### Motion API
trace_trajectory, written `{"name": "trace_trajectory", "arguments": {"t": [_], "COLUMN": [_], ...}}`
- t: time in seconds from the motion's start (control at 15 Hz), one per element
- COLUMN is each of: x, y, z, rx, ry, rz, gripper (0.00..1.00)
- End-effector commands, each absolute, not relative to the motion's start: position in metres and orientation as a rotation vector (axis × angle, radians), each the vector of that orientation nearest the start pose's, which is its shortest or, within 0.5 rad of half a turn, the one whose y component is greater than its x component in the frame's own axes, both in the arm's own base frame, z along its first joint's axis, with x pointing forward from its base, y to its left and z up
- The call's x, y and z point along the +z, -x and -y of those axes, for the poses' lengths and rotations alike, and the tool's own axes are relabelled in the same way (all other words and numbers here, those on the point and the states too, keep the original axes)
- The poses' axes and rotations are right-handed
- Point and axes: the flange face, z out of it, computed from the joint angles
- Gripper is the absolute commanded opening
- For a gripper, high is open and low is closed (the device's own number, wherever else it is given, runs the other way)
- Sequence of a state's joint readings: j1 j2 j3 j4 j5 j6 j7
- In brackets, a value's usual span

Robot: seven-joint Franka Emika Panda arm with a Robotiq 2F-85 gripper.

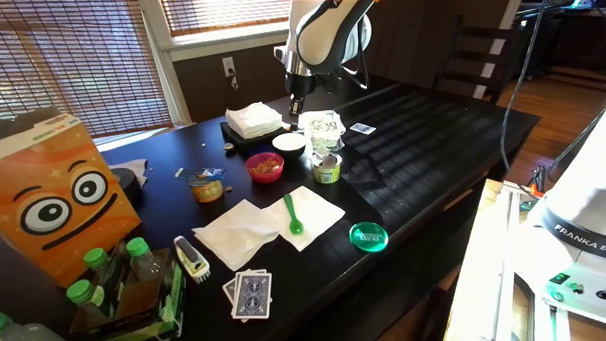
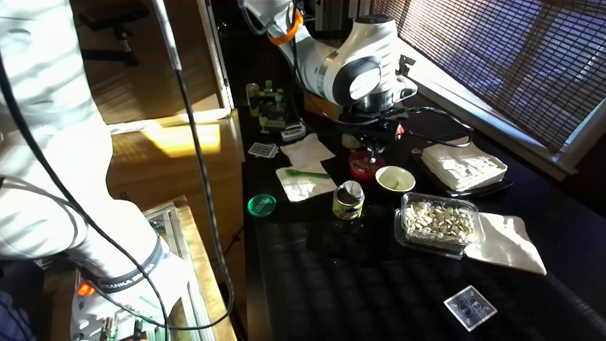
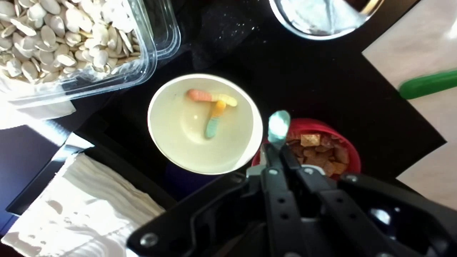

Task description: Put the orange and blue objects in the black and white bowl.

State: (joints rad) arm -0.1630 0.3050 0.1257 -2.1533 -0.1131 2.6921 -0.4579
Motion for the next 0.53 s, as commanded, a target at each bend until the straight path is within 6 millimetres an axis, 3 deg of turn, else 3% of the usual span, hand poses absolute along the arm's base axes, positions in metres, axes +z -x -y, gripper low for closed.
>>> {"name": "trace_trajectory", "arguments": {"t": [0.0,0.47], "x": [0.272,0.245], "y": [-0.620,-0.661], "z": [0.026,0.049], "rx": [-0.345,-0.314], "ry": [3.092,3.099], "rz": [0.841,0.866], "gripper": [0.04,0.05]}}
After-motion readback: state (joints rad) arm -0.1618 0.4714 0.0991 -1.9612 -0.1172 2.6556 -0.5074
